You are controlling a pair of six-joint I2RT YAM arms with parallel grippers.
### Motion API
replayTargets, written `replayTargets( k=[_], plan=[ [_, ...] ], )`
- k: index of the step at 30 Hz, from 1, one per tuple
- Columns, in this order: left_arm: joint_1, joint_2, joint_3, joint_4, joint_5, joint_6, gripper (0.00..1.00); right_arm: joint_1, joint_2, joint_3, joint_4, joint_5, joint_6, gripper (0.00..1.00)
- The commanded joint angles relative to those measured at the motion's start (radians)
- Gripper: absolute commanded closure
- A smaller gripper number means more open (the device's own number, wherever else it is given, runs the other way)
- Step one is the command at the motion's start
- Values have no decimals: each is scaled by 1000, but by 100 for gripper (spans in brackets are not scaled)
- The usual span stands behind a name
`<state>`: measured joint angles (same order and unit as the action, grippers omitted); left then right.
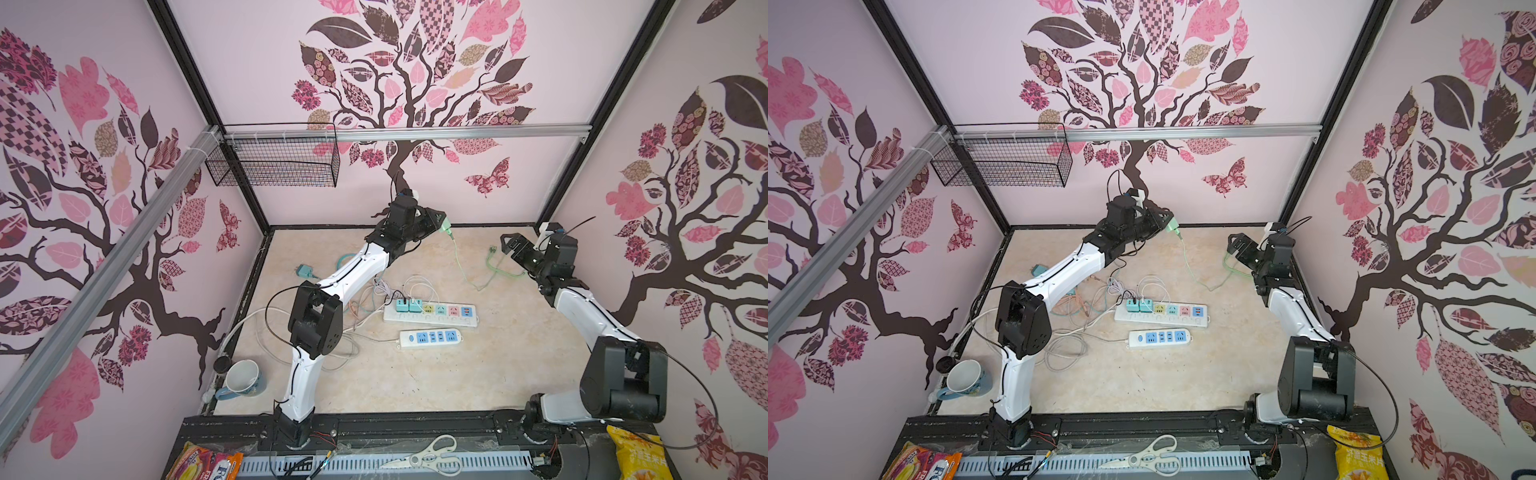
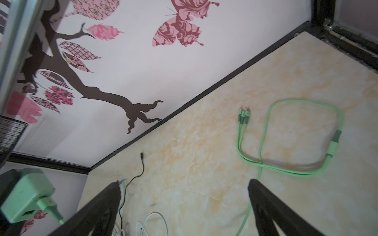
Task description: Insert the plug
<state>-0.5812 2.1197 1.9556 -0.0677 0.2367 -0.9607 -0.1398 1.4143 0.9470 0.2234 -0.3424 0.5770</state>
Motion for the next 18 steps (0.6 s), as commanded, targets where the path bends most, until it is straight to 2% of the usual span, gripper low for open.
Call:
replayTargets(
  k=[1,5,9,12,18],
  plan=[
    [5,-26,-11,49,-21,-26,100,3,-55,-23,45,-122,99,0],
    [7,-25,-41,60,-12,-73,100,35,-109,-99,112,-159,196,0],
    [10,-46,-53,29,1,-177,100,106,-175,-159,152,-225,301,0],
    [9,-90,-134,121,-16,-233,100,183,-242,-220,187,-171,348,0],
    [10,-140,-280,376,-30,-343,100,218,-271,-404,559,-184,572,2]
  ],
)
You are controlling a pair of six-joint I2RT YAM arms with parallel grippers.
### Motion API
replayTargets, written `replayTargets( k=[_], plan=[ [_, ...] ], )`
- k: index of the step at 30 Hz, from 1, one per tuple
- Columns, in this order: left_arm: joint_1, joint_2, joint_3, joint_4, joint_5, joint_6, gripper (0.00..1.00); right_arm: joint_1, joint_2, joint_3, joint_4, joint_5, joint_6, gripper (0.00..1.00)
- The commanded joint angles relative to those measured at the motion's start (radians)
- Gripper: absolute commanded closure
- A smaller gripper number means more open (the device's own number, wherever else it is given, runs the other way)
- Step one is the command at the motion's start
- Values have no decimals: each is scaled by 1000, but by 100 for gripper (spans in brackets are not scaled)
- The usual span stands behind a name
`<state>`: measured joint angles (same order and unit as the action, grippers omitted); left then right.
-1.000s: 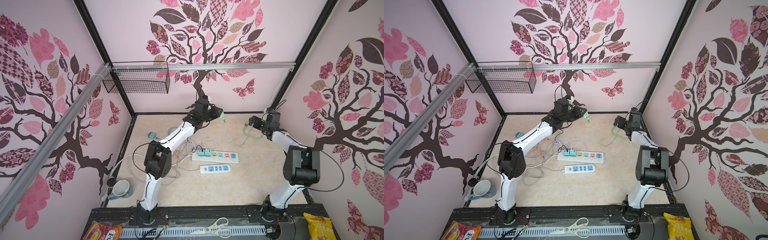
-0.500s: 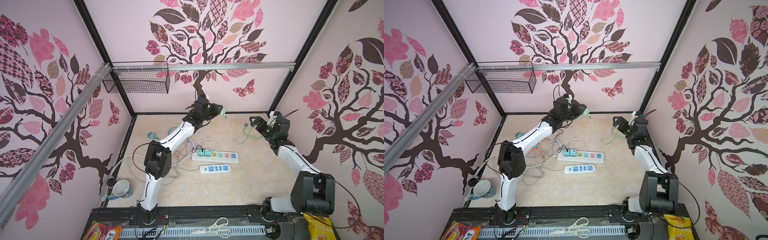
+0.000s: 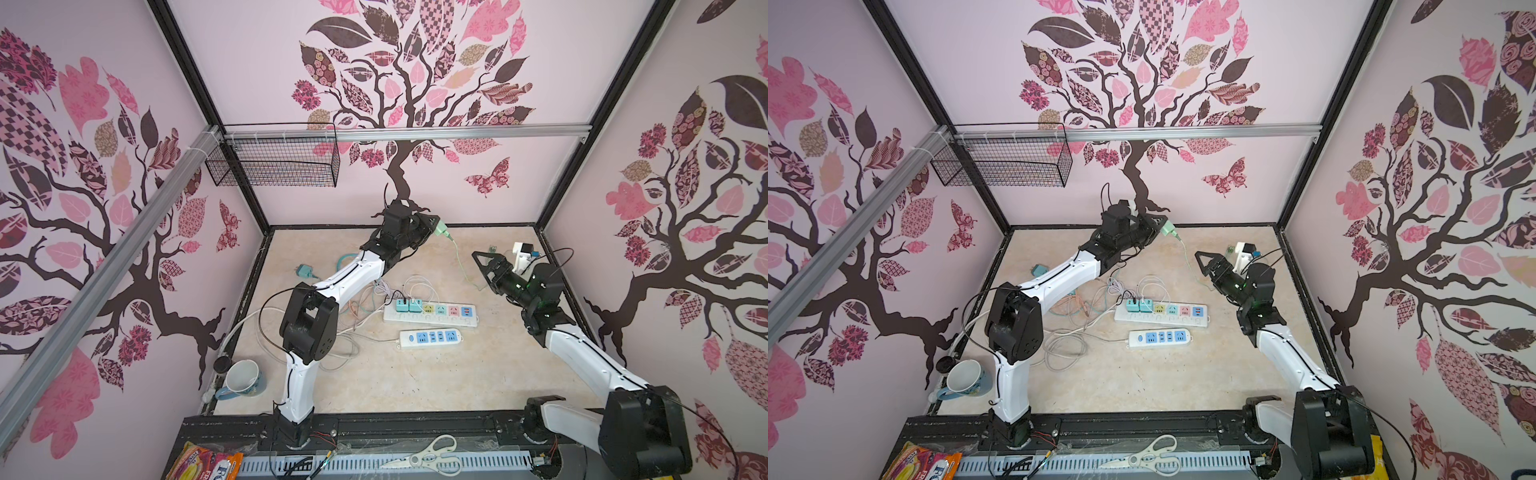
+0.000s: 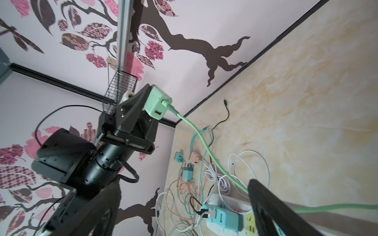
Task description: Insert the plug
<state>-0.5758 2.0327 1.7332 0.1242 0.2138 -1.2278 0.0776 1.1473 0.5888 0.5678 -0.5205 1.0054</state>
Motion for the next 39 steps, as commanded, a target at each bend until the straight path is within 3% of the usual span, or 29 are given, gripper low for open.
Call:
replayTargets(
  k=[1,8,15,25,39],
  plan=[
    [4,-56,-65,203,-5,-85,100,3,3,-54,226,-11,156,3],
    [1,-92,-131,313,-18,-124,100,17,66,-45,434,-116,235,8],
    [-7,-91,-185,497,-30,-220,100,127,101,19,434,-103,207,7],
    [-27,-68,-217,703,-11,-355,100,133,301,237,474,-123,250,11],
    [-35,-45,-219,784,25,-286,100,134,425,452,412,-103,235,38]
  ],
)
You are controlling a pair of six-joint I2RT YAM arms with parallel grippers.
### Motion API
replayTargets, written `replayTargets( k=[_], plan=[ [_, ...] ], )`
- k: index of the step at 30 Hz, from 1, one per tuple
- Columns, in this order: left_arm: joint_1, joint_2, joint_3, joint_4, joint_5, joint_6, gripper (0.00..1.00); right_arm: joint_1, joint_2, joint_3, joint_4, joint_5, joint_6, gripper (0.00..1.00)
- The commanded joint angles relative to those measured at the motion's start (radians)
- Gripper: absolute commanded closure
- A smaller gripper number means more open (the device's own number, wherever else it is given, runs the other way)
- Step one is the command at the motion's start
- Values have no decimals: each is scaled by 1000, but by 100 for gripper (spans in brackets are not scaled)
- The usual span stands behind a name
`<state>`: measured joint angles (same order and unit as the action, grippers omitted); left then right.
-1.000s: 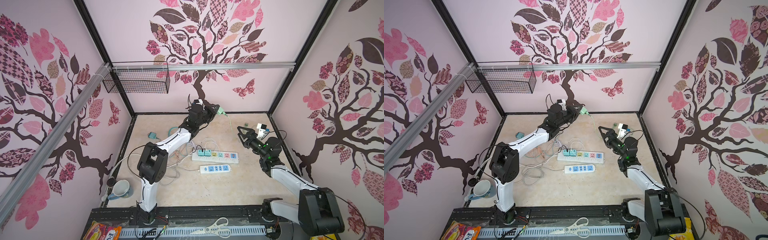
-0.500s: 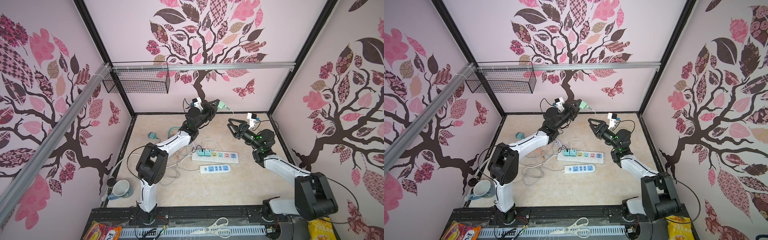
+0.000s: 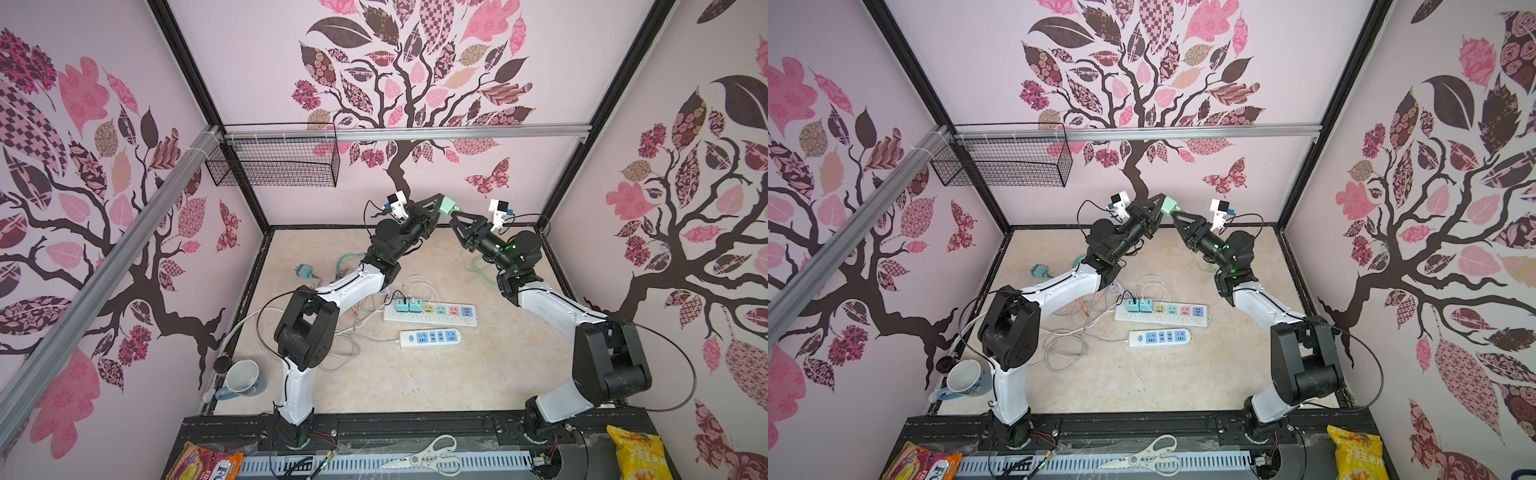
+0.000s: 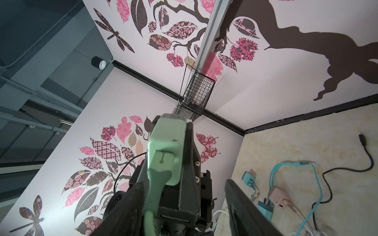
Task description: Insert the plug
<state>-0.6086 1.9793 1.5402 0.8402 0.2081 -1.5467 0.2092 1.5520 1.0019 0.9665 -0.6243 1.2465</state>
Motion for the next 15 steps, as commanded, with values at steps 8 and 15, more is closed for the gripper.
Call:
replayTargets(
  k=[8,15],
  plan=[
    [-3,6,-29,78,48,38,100,2,20,54,116,-3,-18,46],
    [-8,7,-33,76,54,58,100,2,41,77,133,-21,-11,53]
  ],
)
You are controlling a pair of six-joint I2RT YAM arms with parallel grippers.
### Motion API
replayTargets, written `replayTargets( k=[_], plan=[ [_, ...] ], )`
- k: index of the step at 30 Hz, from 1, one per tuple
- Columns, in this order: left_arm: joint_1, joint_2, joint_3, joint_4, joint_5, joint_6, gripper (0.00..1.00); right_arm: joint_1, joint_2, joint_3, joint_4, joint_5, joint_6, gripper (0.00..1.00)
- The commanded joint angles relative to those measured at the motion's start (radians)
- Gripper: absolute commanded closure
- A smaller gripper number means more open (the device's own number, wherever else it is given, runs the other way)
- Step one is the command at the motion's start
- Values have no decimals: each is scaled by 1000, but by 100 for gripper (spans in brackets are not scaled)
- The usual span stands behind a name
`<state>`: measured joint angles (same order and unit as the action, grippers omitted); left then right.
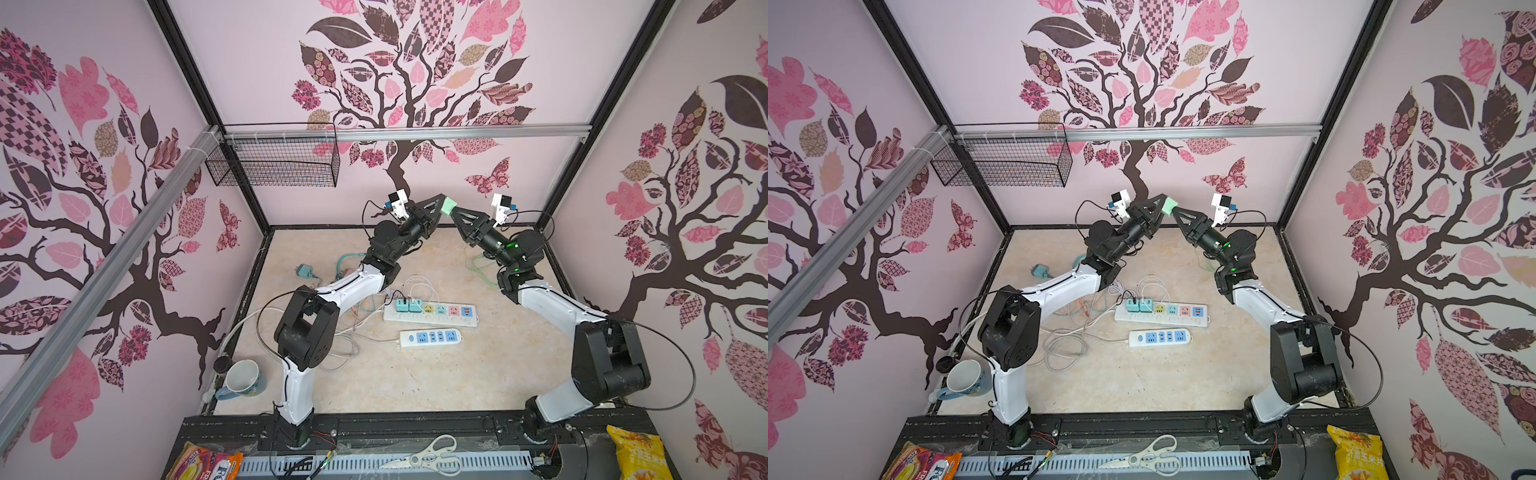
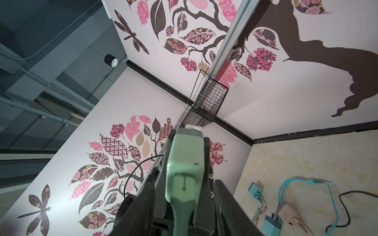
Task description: Insert the plug
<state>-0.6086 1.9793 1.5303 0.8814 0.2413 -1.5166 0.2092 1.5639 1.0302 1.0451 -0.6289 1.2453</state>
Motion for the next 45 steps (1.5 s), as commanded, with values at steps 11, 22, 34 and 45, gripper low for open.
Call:
replayTargets(
  k=[11,22,34,45],
  plan=[
    [-23,22,-20,36,39,39,100,3,56,75,43,-11,-20,62],
    [-27,21,-18,-20,57,92,100,2,2,33,-83,12,-157,99],
    [6,-109,-107,-307,107,453,2,-31,-124,-90,-378,147,-391,100],
    [-1,-412,-264,-1001,-289,1121,2,-31,-293,-253,-723,326,-707,100]
  ],
)
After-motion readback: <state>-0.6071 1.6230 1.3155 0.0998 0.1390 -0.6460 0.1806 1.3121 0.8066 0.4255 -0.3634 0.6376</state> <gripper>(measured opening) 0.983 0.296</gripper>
